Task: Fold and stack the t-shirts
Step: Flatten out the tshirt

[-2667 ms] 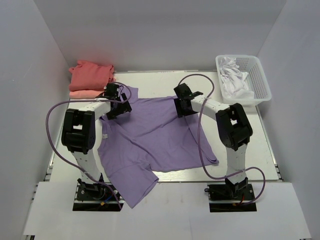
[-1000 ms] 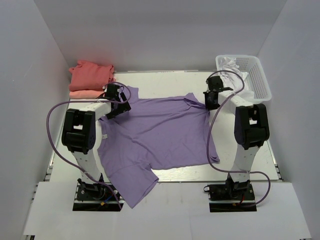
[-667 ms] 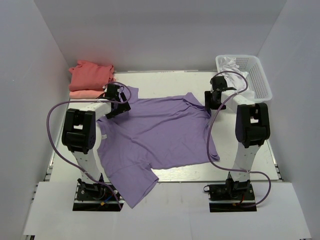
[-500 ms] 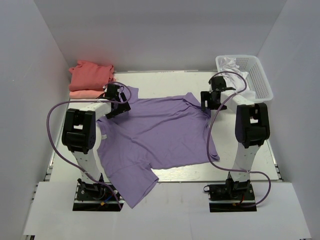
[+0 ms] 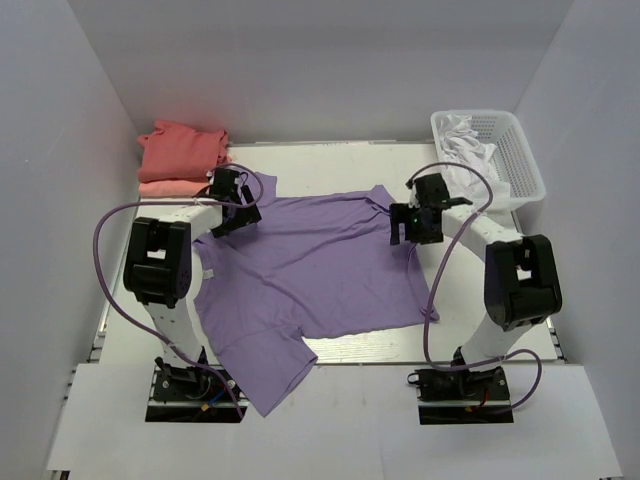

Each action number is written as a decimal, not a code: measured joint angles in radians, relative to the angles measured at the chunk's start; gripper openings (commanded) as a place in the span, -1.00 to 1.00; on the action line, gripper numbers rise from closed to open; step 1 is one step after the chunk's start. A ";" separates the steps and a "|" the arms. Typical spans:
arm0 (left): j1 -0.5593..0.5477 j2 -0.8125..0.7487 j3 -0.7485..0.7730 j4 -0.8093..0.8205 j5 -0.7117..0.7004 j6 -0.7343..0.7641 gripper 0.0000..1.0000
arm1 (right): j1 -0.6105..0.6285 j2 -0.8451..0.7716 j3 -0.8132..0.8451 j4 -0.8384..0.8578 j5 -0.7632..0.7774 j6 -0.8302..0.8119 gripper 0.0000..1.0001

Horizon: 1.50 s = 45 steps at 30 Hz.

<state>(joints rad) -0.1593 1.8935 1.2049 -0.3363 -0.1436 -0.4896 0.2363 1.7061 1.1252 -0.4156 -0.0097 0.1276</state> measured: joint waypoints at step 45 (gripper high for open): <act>0.004 -0.017 -0.031 0.033 0.005 0.020 0.98 | -0.201 -0.213 -0.272 -0.005 0.306 0.206 0.81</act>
<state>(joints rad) -0.1555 1.8767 1.1736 -0.3031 -0.1387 -0.4698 0.0349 1.4933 0.8528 -0.4210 0.2962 0.3340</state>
